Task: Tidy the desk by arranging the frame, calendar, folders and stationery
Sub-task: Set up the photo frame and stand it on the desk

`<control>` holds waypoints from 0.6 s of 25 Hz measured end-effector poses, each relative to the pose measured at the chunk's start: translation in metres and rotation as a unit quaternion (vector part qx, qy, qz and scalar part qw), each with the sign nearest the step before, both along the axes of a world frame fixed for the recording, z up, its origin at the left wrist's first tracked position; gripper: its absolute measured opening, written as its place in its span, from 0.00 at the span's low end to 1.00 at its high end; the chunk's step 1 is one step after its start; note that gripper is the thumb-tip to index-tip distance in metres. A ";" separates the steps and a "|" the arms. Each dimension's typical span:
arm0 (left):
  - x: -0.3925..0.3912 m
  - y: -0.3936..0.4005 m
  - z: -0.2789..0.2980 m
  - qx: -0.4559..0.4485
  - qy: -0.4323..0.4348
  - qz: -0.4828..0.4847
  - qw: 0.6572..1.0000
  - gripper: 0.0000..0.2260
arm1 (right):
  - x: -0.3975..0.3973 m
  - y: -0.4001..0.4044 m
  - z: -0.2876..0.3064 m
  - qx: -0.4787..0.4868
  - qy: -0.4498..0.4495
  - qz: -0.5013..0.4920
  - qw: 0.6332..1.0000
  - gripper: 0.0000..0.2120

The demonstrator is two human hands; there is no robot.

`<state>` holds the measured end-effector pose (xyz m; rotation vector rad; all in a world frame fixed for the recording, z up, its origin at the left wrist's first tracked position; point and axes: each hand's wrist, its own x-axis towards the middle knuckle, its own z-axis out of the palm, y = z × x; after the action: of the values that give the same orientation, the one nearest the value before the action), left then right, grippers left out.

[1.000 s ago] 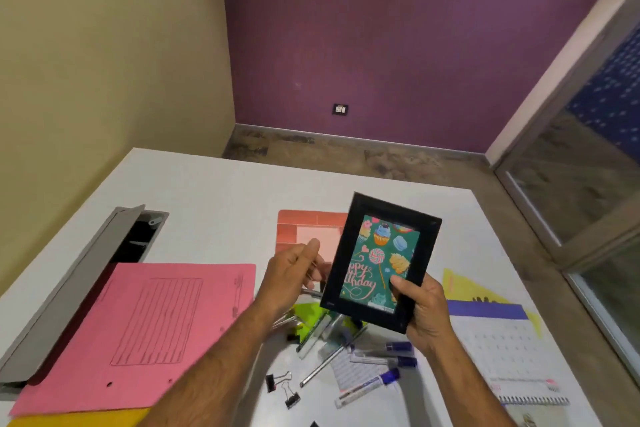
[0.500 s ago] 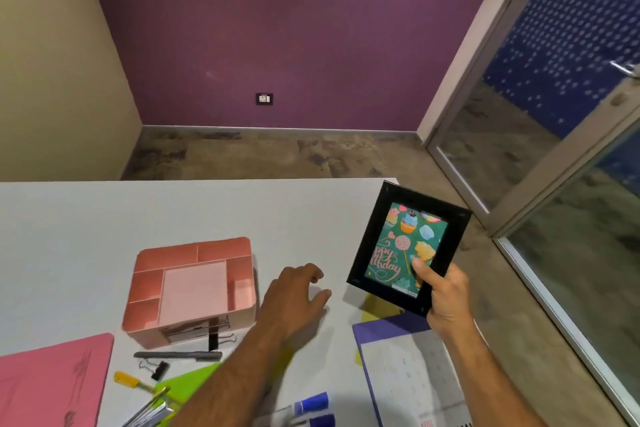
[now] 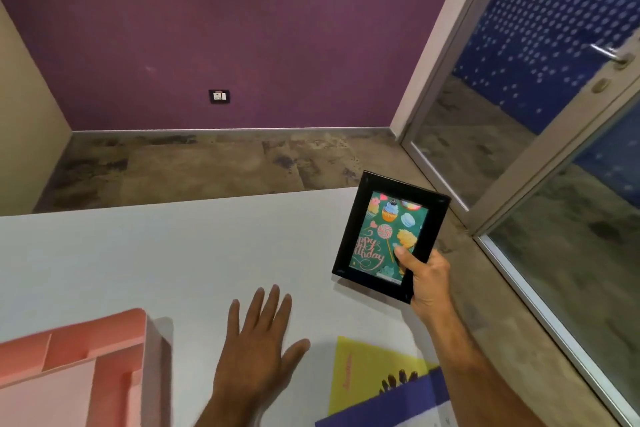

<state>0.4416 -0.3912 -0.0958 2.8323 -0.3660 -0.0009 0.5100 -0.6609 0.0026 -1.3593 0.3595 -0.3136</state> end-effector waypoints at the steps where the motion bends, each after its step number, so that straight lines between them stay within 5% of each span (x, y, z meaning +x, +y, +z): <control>1: 0.001 -0.001 -0.003 -0.001 -0.007 -0.003 1.000 0.33 | 0.014 -0.003 -0.007 -0.002 -0.003 -0.007 1.000 0.28; 4: 0.004 -0.003 -0.005 -0.004 -0.014 -0.011 1.000 0.35 | 0.050 -0.009 -0.022 -0.016 0.001 -0.012 1.000 0.11; 15: 0.010 -0.003 -0.010 0.017 -0.002 -0.018 1.000 0.37 | 0.119 -0.025 -0.050 -0.047 0.012 -0.022 0.999 0.11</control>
<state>0.4520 -0.3944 -0.1059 2.8581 -0.4219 -0.0094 0.6286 -0.6860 -0.0477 -1.4505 0.3981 -0.3549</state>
